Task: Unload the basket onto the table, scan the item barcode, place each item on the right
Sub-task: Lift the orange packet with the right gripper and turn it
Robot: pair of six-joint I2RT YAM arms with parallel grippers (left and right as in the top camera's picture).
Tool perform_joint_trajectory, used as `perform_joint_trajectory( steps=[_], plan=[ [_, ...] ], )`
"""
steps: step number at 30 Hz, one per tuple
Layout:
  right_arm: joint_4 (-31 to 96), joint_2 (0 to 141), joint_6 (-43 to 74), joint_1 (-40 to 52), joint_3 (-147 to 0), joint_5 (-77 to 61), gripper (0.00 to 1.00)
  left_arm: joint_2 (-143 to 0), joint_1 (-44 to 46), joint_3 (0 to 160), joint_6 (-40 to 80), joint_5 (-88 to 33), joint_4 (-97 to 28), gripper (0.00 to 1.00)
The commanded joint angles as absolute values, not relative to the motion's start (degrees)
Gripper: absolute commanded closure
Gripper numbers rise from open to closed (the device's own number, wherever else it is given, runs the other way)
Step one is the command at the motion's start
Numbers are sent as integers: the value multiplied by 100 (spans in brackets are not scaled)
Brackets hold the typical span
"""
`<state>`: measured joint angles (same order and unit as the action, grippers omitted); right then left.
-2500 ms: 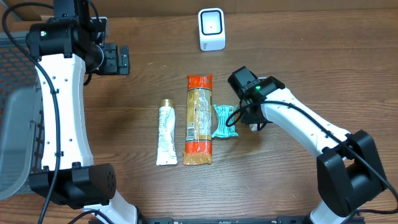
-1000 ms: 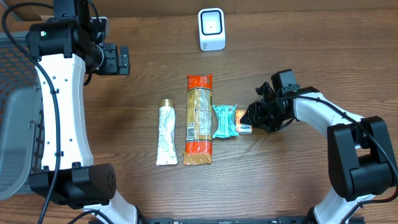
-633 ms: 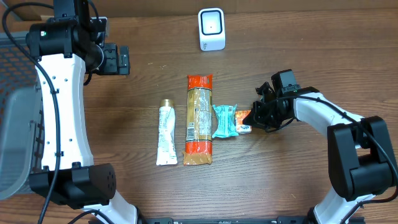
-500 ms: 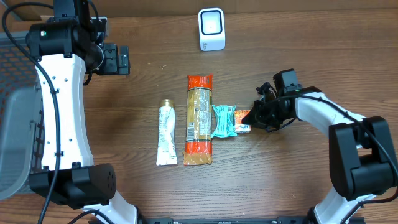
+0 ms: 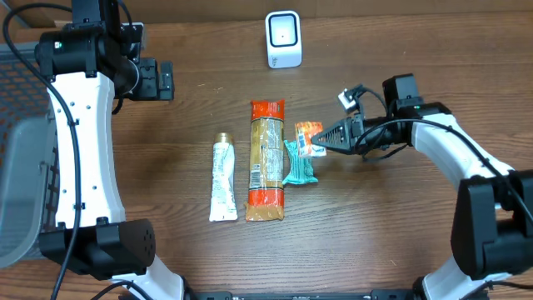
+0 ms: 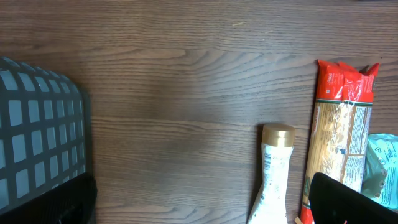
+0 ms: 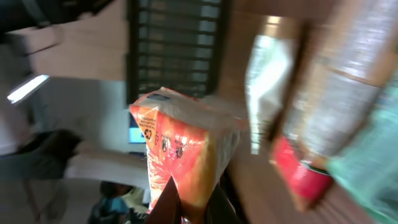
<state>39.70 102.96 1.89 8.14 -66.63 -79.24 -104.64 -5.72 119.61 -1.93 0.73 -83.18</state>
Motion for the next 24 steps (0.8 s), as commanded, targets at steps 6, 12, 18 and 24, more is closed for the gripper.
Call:
perform_joint_trajectory(
  steps=[6,12,18,24],
  plan=[
    [3920,9684,604,801,-7225,-8739,96,-10512,-569,11961,-301,106,-8329,0],
    [3944,9321,1087,823,-7548,-7846,96,-10512,-572,11961,-301,106,-8331,0],
    [4399,9021,1376,1282,-7627,-4628,96,-10512,-572,11961,-301,106,-8331,0],
    [4692,9063,1378,2259,-7627,-1444,97,-10512,-572,11961,-301,106,-8331,0]
  ],
)
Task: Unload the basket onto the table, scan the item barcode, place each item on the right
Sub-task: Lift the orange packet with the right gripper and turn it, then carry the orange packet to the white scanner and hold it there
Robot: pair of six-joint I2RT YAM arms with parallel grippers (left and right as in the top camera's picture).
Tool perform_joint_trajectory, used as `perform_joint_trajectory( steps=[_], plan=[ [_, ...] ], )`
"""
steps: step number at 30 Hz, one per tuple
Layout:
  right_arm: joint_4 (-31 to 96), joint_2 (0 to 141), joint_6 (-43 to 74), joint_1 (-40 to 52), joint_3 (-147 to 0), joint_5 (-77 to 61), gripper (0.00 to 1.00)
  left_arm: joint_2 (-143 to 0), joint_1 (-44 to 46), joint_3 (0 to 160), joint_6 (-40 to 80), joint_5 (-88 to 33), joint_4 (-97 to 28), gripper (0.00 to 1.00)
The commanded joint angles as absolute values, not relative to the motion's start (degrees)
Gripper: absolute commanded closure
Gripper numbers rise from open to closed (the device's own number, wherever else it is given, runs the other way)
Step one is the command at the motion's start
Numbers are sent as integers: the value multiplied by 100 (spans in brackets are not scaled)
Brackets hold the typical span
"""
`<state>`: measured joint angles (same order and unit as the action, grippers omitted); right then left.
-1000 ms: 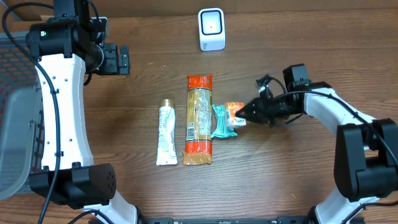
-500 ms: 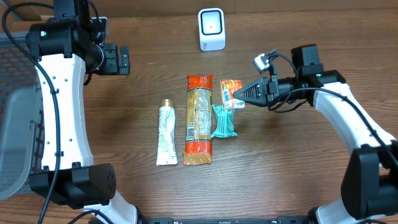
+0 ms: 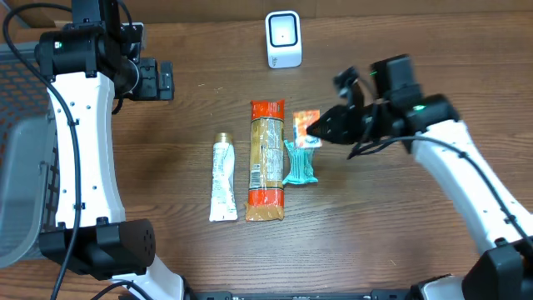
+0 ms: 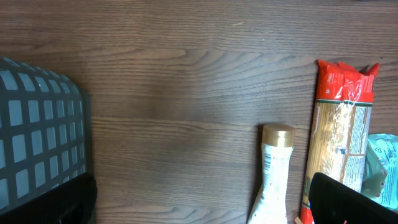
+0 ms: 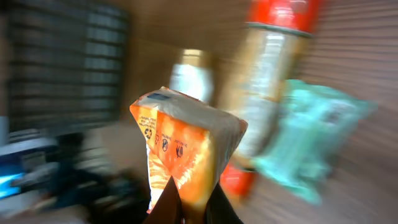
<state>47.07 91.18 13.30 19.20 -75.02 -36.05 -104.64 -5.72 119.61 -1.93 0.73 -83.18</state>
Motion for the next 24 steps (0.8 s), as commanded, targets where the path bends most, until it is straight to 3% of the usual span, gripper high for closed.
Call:
perform_joint_trajectory(
  steps=[1,8,16,24],
  plan=[
    [4665,9063,1387,2394,-7631,-1151,97,-10512,-572,11961,-301,106,-8331,0],
    [4971,9310,1514,2517,-8705,-132,97,-10512,-572,11961,-301,106,-8331,0],
    [6154,11404,655,2561,-12280,1194,97,-10512,-572,11961,-301,106,-8329,0],
    [3830,12947,-1494,2630,-12860,2488,96,-10512,-572,11961,-301,106,-8329,0]
  ],
)
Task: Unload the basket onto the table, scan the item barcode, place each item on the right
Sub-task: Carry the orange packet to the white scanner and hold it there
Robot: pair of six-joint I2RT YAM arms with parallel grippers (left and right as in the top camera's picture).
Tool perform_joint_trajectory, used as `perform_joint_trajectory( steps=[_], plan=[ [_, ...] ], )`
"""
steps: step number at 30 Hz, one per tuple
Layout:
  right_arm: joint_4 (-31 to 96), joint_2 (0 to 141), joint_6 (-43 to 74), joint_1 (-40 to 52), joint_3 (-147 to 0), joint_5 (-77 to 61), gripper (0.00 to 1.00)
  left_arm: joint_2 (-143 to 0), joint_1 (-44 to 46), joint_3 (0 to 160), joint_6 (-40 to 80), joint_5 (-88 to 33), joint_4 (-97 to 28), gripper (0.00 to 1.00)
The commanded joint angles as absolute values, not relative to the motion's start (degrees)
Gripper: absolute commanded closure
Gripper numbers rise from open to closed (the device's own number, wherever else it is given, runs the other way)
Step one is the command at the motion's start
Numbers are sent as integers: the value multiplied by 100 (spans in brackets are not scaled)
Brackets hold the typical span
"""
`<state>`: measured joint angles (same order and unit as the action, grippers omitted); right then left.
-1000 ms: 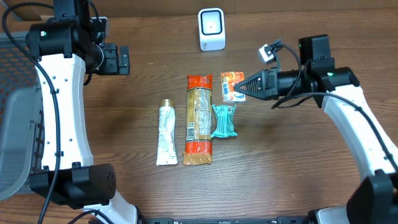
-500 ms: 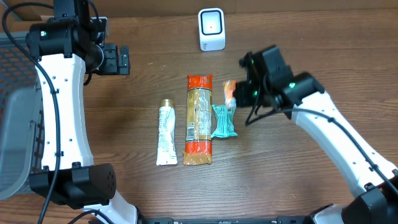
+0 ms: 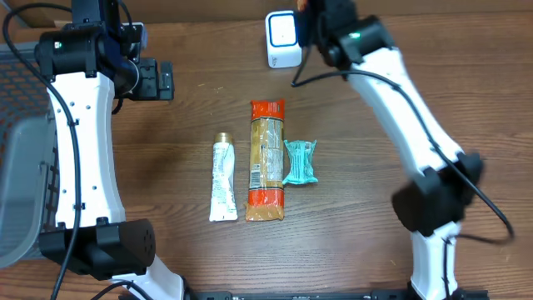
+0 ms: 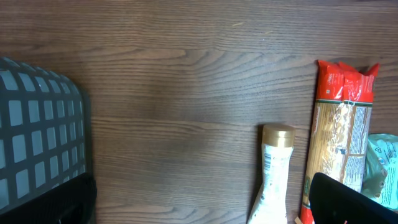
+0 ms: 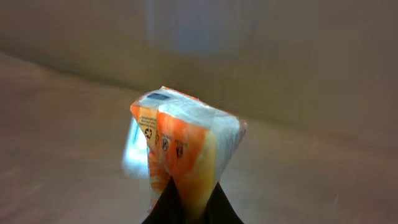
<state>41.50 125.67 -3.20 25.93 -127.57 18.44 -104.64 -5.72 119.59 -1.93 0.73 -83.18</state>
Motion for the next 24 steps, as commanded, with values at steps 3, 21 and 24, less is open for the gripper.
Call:
perform_joint_trajectory(
  steps=[3,21,24],
  plan=[
    [3122,13386,-2292,2633,-12860,2473,96,-10512,-572,11961,-301,106,-8329,1],
    [1865,14457,-3802,2840,-12860,2515,96,-10512,-519,11961,-301,106,-8329,1],
    [1769,14457,-3804,2884,-12860,2705,96,-10512,-510,11961,-301,106,-8331,0]
  ],
)
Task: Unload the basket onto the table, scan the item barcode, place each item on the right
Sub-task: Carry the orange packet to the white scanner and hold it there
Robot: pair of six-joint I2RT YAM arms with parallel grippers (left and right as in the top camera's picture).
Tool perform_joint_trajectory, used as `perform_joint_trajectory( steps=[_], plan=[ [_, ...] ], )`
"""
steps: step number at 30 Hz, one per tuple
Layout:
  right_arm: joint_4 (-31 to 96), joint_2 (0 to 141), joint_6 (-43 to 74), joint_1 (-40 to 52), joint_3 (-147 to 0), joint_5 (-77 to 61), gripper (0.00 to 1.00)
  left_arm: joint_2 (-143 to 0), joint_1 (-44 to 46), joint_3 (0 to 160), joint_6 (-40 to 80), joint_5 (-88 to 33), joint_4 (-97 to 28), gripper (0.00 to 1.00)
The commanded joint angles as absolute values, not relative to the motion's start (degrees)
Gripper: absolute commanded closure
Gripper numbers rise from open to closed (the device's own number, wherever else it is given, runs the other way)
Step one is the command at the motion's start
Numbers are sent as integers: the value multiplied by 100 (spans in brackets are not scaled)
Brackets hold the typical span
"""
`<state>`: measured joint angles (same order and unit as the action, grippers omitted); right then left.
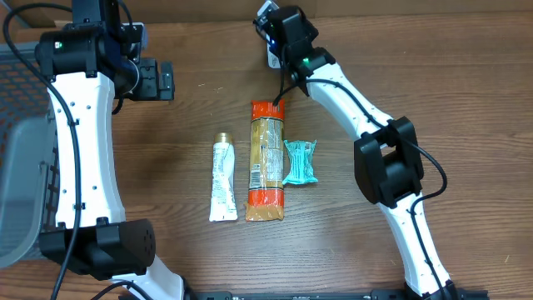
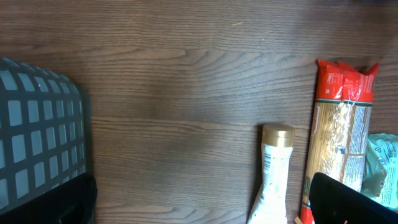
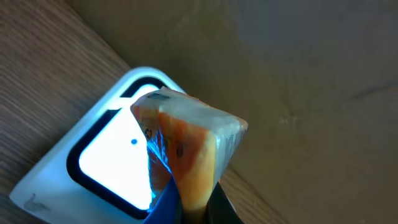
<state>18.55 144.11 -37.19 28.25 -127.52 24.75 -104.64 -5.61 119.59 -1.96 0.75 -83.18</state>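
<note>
In the right wrist view my right gripper point(image 3: 186, 208) is shut on the lower end of a small orange packet point(image 3: 186, 140). The packet stands upright right in front of the white barcode scanner point(image 3: 56, 174), whose window point(image 3: 106, 158) glows white and throws blue light on the packet's edge. Overhead, the right arm reaches to the back of the table, and its gripper point(image 1: 279, 35) covers most of the scanner point(image 1: 270, 58); the packet is hidden there. My left gripper point(image 1: 156, 79) hangs open at the back left, with nothing between its fingers point(image 2: 348, 199).
A white tube point(image 1: 223, 179), a long pasta packet with red ends point(image 1: 266, 162) and a teal packet point(image 1: 300, 162) lie side by side mid-table. A grey mesh basket point(image 1: 21, 167) stands at the left edge. A cardboard wall point(image 3: 298, 74) rises behind the scanner.
The right gripper, still holding the orange packet, has come closer to the scanner, whose lit window now fills the lower left of the wrist view. The left arm has not moved.
The right gripper held the orange packet just right of the teal packet. It then held it higher over the table, then at the back by the scanner, and now right against the lit window. The left arm stayed still throughout.
</note>
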Motion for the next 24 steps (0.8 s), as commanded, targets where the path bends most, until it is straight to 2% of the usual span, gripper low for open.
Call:
perform_joint_trajectory(
  steps=[1,7,15,24],
  plan=[
    [1767,14457,-3804,2895,-12860,2755,97,-10512,-513,11961,-301,106,-8329,0],
    [1994,14449,-3791,2969,-12866,2853,96,-10512,-534,11961,-301,106,-8329,0],
    [2373,13928,-3017,2989,-12868,2849,97,-10512,-508,11961,-301,106,-8329,0],
    [4440,12175,-1151,2941,-12868,1514,96,-10512,-519,11961,-301,106,-8329,0]
  ],
)
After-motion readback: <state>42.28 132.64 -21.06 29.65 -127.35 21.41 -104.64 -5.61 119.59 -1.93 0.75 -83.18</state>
